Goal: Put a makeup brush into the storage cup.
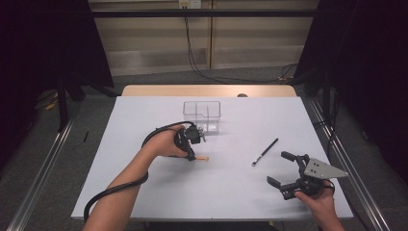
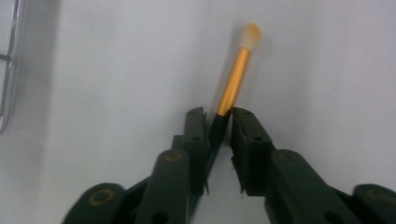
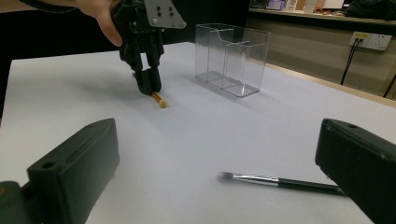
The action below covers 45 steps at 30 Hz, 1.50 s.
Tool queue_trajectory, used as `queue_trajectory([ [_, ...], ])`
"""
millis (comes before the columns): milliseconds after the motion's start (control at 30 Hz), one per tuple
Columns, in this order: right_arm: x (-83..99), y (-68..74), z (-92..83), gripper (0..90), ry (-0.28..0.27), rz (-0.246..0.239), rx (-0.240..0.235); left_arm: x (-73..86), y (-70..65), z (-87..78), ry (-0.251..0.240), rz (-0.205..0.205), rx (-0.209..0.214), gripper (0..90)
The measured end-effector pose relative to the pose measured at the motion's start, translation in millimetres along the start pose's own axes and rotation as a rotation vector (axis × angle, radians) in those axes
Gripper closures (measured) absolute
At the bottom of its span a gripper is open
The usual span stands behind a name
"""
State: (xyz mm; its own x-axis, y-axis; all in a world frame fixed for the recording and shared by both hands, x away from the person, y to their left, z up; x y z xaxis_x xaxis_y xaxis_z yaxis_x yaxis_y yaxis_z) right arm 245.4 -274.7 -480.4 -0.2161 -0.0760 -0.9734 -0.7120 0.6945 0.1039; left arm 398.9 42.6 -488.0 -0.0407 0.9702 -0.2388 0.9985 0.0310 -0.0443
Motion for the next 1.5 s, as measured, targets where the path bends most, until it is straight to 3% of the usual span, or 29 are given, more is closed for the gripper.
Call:
queue_trajectory([
  [100,-0.2,-0.1,-0.7,0.0,0.000,-0.003,0.002,-1.9,1.2,-0.2,0.024,-0.026,0.022,83.6],
  [267,-0.2,-0.1,-1.3,0.0,-0.001,-0.001,0.000,-4.0,1.0,0.9,0.034,-0.061,0.022,83.6],
  [533,0.2,-0.2,-0.1,0.0,0.004,-0.003,0.001,-7.3,3.1,1.7,0.077,-0.038,0.040,83.0],
  [700,0.5,0.0,0.2,0.0,0.006,-0.003,0.001,-6.1,3.3,1.4,0.067,-0.023,0.044,83.4],
  [1000,0.3,-0.8,-0.8,0.0,0.004,-0.001,0.005,-5.8,2.2,1.0,0.058,-0.058,0.029,84.2],
  [1100,0.5,-1.4,-1.1,0.0,0.004,0.001,0.004,-3.7,2.4,-0.3,0.038,-0.059,0.025,84.2],
  [1233,0.4,-2.1,-1.6,0.0,0.004,0.000,0.009,-0.8,2.9,-3.3,-0.019,-0.096,0.049,84.2],
  [1500,1.2,-2.3,-0.6,0.0,0.011,0.003,0.004,4.0,7.6,-13.5,-0.163,-0.159,0.042,84.1],
])
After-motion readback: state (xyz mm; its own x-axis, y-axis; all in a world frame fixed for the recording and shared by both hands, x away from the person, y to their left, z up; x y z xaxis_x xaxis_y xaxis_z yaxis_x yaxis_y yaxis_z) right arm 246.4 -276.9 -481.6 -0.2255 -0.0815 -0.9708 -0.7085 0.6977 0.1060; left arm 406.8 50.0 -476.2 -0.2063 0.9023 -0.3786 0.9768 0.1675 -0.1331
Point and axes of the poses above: each handheld gripper's, and its own axes: z roughly forward along the jaws, x roughly out of its underside, y roughly to its left, the point moved 4 cm from there along z, roughly forward along the jaws, and after that the axes turned 6 degrees about z, right-handed, at the moved point
